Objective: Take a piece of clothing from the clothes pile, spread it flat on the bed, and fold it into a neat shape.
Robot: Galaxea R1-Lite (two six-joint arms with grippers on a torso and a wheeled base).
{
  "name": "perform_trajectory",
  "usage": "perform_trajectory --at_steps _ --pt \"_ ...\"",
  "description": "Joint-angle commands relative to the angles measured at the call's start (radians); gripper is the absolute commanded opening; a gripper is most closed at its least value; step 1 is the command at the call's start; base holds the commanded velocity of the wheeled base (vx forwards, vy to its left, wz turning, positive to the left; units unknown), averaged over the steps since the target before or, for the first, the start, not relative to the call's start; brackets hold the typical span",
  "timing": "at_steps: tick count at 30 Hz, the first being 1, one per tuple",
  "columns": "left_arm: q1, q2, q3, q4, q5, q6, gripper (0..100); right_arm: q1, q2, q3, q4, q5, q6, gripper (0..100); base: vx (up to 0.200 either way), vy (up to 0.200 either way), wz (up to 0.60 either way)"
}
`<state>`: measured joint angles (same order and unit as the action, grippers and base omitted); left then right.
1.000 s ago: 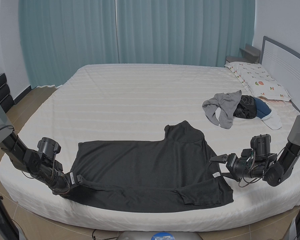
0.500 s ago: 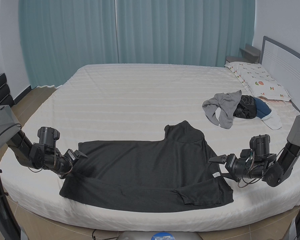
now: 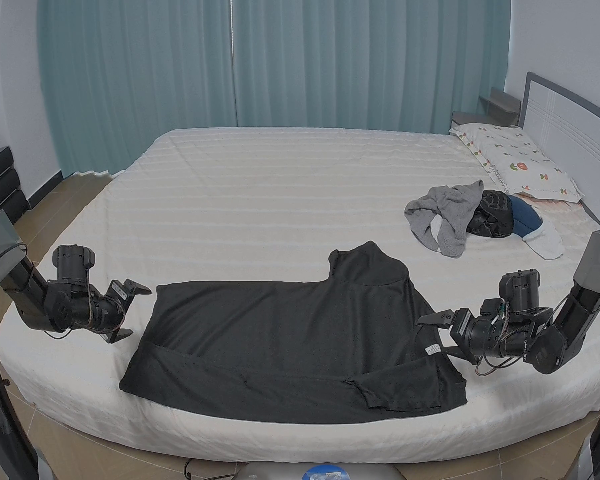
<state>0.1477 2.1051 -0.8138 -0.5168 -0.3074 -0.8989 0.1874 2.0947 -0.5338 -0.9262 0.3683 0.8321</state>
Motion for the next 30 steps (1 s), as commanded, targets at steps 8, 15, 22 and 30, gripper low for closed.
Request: perform_trajectory --at_steps 8,15,22,30 --pt "-0.046 0.059 0.019 -0.006 0.005 0.146 100 0.000 0.028 -0.005 -0.002 -0.008 -0.010 100 0.000 0.000 0.00" --pt "-0.082 0.092 0.012 -0.015 0.030 0.155 100 -0.002 0.028 -0.005 -0.002 -0.008 -0.013 100 0.000 0.000 0.00" --pt "-0.074 0.084 0.013 -0.014 0.065 0.161 100 -0.002 0.028 -0.003 -0.003 -0.008 -0.015 100 0.000 0.000 0.00" --pt "-0.068 0.072 0.018 -0.012 0.079 0.169 100 -0.003 0.028 -0.003 -0.003 -0.008 -0.015 100 0.000 0.000 0.00"
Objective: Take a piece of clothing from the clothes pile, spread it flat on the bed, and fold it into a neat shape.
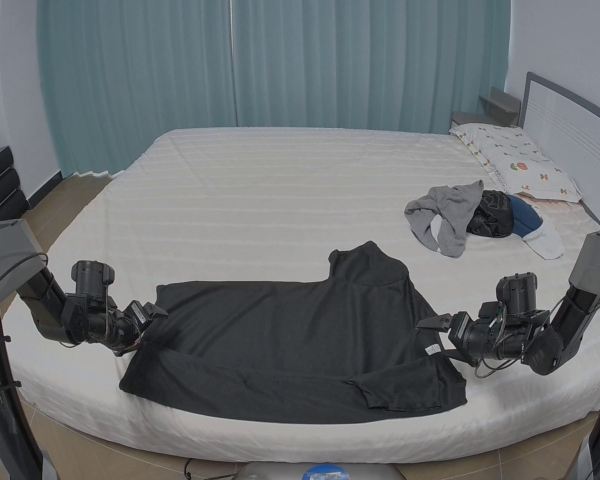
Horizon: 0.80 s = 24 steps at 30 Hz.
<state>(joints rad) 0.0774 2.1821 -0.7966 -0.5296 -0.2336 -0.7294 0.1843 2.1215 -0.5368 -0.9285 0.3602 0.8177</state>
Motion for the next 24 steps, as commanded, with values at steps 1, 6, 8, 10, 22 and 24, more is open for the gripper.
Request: perform_trajectory --at_steps 1,6,8,10,22,24 --pt "0.005 -0.005 -0.001 0.000 0.019 -0.001 100 -0.002 0.002 0.000 -0.001 0.000 0.000 100 0.000 0.000 0.00" --pt "0.005 0.008 0.004 0.000 0.031 0.030 100 -0.002 0.002 0.000 -0.001 -0.001 0.000 100 0.000 0.000 0.00" --pt "0.005 0.008 0.004 0.000 0.031 0.033 100 -0.002 0.002 0.000 -0.001 -0.001 -0.006 100 0.000 0.000 0.00" --pt "0.005 0.008 0.004 0.000 0.031 0.033 100 -0.002 0.002 0.000 -0.001 -0.001 -0.006 100 0.000 0.000 0.00" --pt "0.007 -0.015 0.020 0.013 0.037 0.036 0 -0.028 0.014 -0.003 0.000 -0.003 -0.040 100 0.000 0.000 0.00" --pt "0.012 -0.038 0.033 0.014 0.039 0.051 0 -0.035 0.017 -0.006 0.000 -0.003 -0.046 100 0.000 0.000 0.00"
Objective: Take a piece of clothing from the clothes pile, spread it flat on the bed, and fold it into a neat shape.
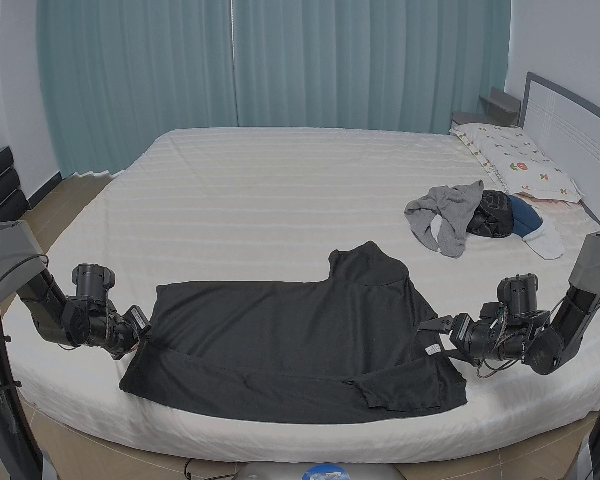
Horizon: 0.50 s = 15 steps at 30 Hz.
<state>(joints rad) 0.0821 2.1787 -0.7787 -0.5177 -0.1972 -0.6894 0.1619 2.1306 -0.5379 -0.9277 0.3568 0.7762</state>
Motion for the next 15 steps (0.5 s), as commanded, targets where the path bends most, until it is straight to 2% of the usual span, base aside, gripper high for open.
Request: perform_trajectory --at_steps 1,4,10,11,15 --pt "0.019 -0.065 0.039 0.011 0.002 0.039 0 -0.019 0.009 -0.007 0.000 0.001 -0.009 100 0.000 0.000 0.00" --pt "0.033 -0.108 0.061 0.031 0.002 0.071 0 -0.022 0.009 -0.008 0.000 0.001 -0.011 100 0.000 0.000 0.00" --pt "0.033 -0.111 0.059 0.038 -0.002 0.074 0 -0.022 0.008 -0.005 0.000 0.001 -0.011 100 0.000 0.000 0.00" --pt "0.033 -0.096 0.058 0.034 -0.013 0.074 100 -0.022 0.008 -0.005 0.000 0.001 -0.011 100 0.000 0.000 0.00" --pt "0.031 -0.045 0.039 0.008 -0.054 0.077 100 -0.018 0.008 -0.005 0.000 0.001 -0.011 100 0.000 0.000 0.00"
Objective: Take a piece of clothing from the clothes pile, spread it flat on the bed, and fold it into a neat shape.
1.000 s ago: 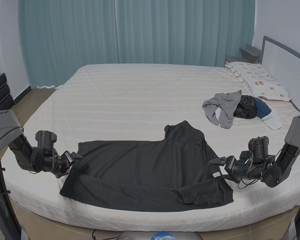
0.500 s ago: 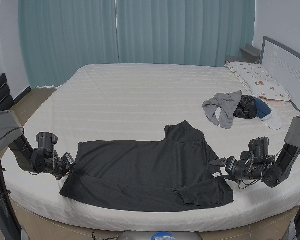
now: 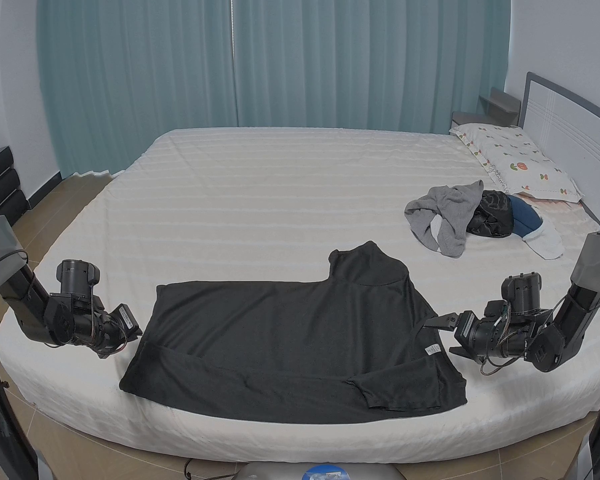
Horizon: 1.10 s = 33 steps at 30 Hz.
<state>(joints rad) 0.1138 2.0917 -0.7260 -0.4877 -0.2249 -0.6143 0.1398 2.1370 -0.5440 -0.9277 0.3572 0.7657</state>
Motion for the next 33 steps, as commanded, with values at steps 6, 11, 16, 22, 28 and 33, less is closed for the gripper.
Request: perform_trajectory --at_steps 6,11,16,22,28,33 --pt "-0.014 0.079 -0.007 -0.118 -0.080 0.064 100 0.004 0.015 -0.004 0.000 0.000 0.000 100 0.000 0.000 0.00" --pt "-0.051 0.114 -0.016 -0.123 -0.077 0.067 100 0.003 0.015 -0.002 0.000 0.002 -0.002 100 0.000 0.000 0.00" --pt "-0.060 0.140 -0.024 -0.124 -0.067 0.071 100 0.003 0.015 -0.002 0.000 0.002 -0.002 100 0.000 0.000 0.00" --pt "-0.054 0.139 -0.013 -0.123 -0.062 0.071 0 0.003 0.015 -0.001 0.000 0.002 -0.002 100 0.000 0.000 0.00" --pt "-0.033 0.105 0.034 -0.124 -0.033 0.076 0 0.001 0.015 -0.001 -0.002 0.000 -0.002 100 0.000 0.000 0.00" --pt "-0.025 0.068 0.069 -0.132 -0.028 0.074 0 0.001 0.015 -0.001 -0.002 0.000 -0.002 100 0.000 0.000 0.00"
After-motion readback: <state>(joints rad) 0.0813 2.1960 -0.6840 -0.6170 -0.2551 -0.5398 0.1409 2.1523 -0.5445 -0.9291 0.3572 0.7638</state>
